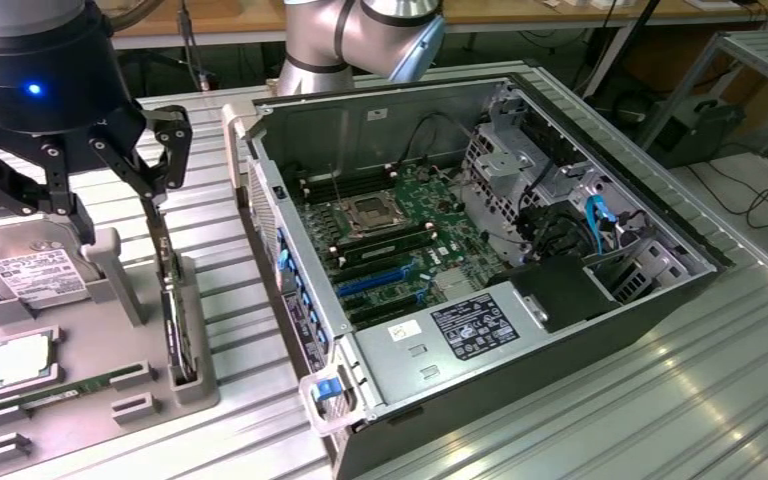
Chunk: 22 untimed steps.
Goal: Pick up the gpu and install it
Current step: 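Pick up the gpu and move the gpu toward the slot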
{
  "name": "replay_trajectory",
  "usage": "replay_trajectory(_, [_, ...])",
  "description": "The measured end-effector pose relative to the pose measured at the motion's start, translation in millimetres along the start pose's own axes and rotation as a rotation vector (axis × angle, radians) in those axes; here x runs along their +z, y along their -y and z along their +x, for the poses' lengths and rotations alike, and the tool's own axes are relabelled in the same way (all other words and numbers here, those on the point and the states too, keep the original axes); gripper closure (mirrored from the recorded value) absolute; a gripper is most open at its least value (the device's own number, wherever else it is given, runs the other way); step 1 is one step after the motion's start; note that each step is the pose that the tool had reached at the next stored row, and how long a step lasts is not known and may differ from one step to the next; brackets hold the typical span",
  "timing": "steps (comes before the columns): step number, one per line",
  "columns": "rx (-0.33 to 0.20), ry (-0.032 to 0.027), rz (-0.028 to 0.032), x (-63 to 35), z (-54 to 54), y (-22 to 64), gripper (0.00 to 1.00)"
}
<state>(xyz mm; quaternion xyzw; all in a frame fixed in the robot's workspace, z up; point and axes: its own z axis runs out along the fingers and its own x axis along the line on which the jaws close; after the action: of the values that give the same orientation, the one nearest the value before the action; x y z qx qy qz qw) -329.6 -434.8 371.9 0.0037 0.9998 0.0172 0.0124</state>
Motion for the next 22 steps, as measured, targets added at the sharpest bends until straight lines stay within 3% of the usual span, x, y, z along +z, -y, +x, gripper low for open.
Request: replay_trajectory(22, [0.000,0.0000,0.0000,10.7,0.3,2.4,0.46])
